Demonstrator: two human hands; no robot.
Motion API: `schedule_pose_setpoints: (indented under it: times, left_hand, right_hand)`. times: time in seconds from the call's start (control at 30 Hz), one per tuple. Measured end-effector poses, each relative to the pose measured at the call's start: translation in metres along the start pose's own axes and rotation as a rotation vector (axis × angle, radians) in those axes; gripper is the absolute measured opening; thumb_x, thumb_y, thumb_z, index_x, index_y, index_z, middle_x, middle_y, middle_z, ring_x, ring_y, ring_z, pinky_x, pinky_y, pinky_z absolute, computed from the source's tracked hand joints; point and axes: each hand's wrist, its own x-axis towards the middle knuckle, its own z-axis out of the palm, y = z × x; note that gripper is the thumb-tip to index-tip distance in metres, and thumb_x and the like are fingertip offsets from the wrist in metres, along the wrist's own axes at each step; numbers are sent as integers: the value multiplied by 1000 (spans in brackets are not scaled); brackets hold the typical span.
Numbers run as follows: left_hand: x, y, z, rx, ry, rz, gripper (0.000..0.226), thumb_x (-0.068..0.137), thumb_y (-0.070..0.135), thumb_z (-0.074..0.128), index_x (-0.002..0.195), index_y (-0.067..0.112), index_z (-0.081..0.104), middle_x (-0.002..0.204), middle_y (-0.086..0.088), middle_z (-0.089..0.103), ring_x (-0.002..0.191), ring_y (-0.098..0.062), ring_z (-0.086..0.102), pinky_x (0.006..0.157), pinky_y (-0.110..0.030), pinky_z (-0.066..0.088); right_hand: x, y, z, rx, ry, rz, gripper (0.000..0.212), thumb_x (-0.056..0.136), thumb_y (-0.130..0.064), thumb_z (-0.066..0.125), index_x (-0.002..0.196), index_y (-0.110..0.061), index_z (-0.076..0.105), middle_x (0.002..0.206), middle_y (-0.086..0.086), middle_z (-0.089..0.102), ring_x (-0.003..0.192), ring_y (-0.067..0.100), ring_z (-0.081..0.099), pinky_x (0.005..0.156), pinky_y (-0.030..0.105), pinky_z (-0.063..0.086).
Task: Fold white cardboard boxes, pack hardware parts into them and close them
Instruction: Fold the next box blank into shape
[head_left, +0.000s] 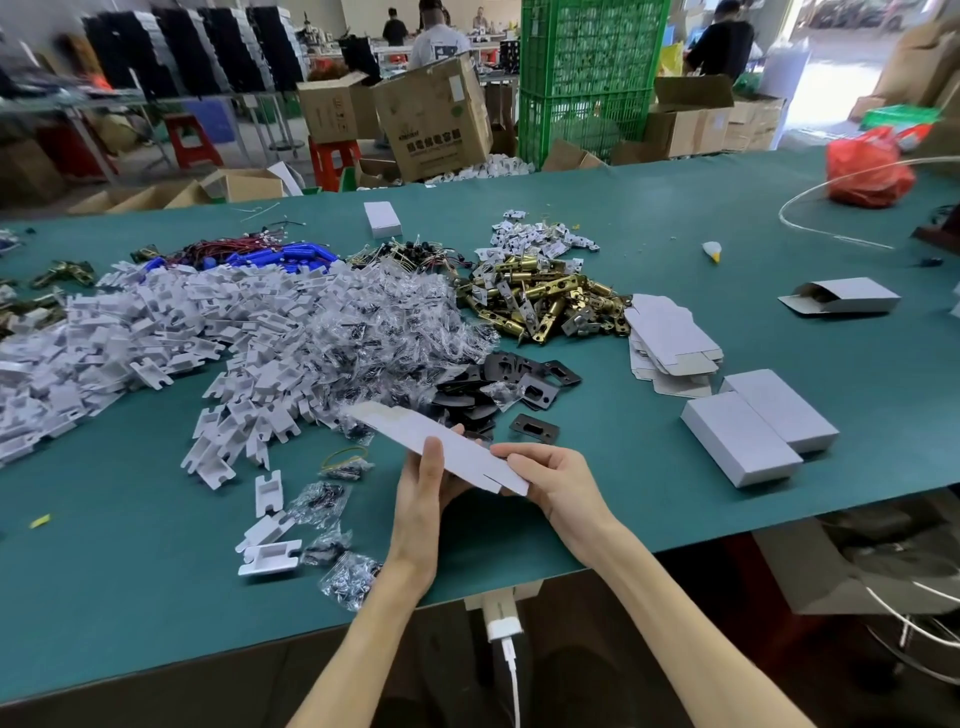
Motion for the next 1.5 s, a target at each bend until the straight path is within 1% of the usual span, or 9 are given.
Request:
schedule_pose_setpoints:
  times: [0.13,0.27,0.4,0.53,0.67,0.77,1.03,1.33,1.5]
  left_hand:
    - [2,0,-3,-89,73,-2,100,79,80,67,125,-8,54,117,-24,70,113,-42,68,92,-47,58]
    - [5,0,-5,-152,157,2,89,67,82,75,109,6,55,95,-10,71,97,-27,72,84,-42,61]
    - [7,-5,-7,-141,188,-32,95,60,85,76,114,11,52,96,-12,64,92,-26,68,88,-45,57]
    - [9,-6,-5,-108,170,-13,107,62,80,80,128,2,48,93,-9,67,82,-25,70,76,-36,62]
    - [9,-10,-6,-28,141,3,63,82,52,80,120,9,55,92,-14,71,67,-30,66,62,-42,55]
    - [8,-13,-11,-14,141,5,35,88,36,76,107,10,64,82,-7,65,61,-18,51,57,-32,43]
    - [8,-12,-8,-5,111,2,24,94,32,65,103,9,66,83,-1,67,65,-11,52,54,-22,45]
    - [7,-13,-7,42,79,17,31,95,34,64,101,4,66,84,-5,68,65,-11,55,57,-22,48]
    - [7,-13,-5,91,66,14,32,98,39,59,96,7,64,84,-5,69,66,-14,56,58,-25,50]
  right_hand:
    - [-6,2,3,-64,-106,-122,40,97,-35,62,117,-2,73,118,13,74,102,22,68,89,34,57]
    - [-10,1,8,-243,-197,-228,75,78,-71,69,124,-12,72,127,4,69,115,23,65,100,36,54]
    - [-10,6,11,-487,-195,-286,45,83,-36,82,125,-26,72,123,-6,66,117,8,62,103,33,49]
    - [-10,8,13,-462,-116,-339,23,98,-22,65,118,-18,75,103,5,72,93,15,69,85,32,56]
    - [-12,3,14,-225,-92,-226,25,103,-18,56,118,-4,70,104,20,73,78,24,72,64,30,61]
    - [-15,0,11,-62,-106,-177,25,103,-21,58,124,-7,62,100,22,74,77,39,74,52,33,60]
    - [-8,5,4,-38,23,-155,44,84,-18,68,126,-12,55,112,8,75,102,29,72,84,40,58]
    - [-6,7,0,37,30,-161,43,92,-4,69,131,-17,59,118,15,72,110,39,65,98,57,51]
    - [-6,5,1,84,30,-169,39,94,-6,69,130,-19,61,117,16,72,104,29,67,91,46,55]
